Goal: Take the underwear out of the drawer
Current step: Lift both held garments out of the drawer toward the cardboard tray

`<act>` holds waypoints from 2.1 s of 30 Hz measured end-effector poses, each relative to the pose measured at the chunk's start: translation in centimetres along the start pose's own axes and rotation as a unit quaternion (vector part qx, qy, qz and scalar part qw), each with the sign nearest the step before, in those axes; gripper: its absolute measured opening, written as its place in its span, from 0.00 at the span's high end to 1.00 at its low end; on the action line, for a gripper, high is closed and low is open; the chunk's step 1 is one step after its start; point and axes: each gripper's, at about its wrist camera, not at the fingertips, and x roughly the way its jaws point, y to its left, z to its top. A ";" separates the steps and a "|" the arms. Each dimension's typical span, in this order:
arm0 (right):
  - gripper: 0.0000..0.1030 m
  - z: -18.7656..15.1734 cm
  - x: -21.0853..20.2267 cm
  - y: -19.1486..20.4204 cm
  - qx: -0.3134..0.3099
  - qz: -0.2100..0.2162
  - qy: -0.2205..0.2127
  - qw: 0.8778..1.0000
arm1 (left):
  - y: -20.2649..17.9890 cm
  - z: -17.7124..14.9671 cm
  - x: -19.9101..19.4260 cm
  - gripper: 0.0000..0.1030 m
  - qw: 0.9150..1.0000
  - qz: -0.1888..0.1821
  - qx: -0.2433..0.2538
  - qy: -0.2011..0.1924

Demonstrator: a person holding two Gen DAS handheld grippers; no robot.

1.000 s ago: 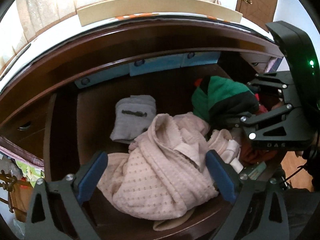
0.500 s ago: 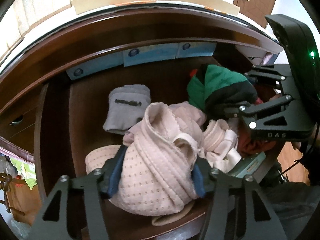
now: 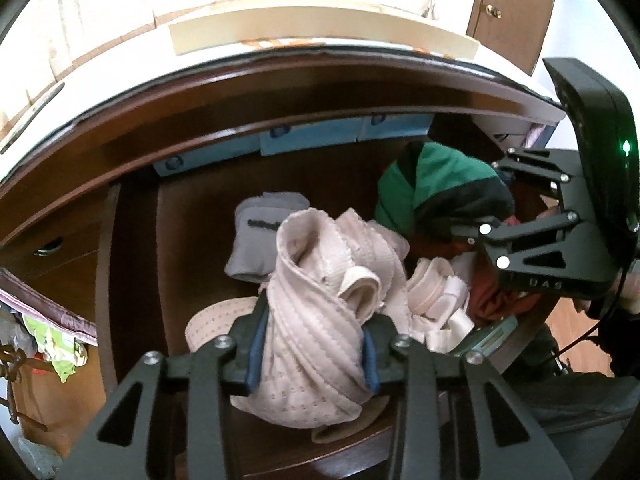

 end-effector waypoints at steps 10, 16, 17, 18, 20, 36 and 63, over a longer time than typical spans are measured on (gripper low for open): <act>0.54 -0.1 -1.2 -0.1 0.001 -0.004 -0.042 0.999 | -0.2 0.7 -1.9 0.65 0.999 -0.002 0.000 -0.032; 0.54 0.0 -1.8 0.4 -0.004 -0.024 -0.060 0.998 | 0.3 1.0 -3.1 0.65 0.998 0.008 -0.015 -0.056; 0.54 0.0 -1.8 0.4 -0.004 -0.027 -0.062 0.998 | 0.5 1.1 -3.3 0.65 0.998 0.011 -0.017 -0.062; 0.54 0.0 -1.9 0.4 -0.003 -0.030 -0.065 0.997 | 0.6 1.1 -3.5 0.65 0.998 0.014 -0.018 -0.066; 0.54 0.0 -2.2 0.3 0.000 -0.033 -0.074 0.997 | 0.6 1.2 -3.9 0.65 0.997 0.020 -0.021 -0.076; 0.54 0.3 -5.5 0.4 0.004 -0.103 -0.111 0.988 | 0.3 1.7 -5.6 0.65 0.993 0.037 -0.020 -0.114; 0.54 1.8 -12.3 -0.5 0.012 -0.155 -0.178 0.972 | -1.4 5.9 -9.8 0.65 0.981 0.041 0.004 -0.190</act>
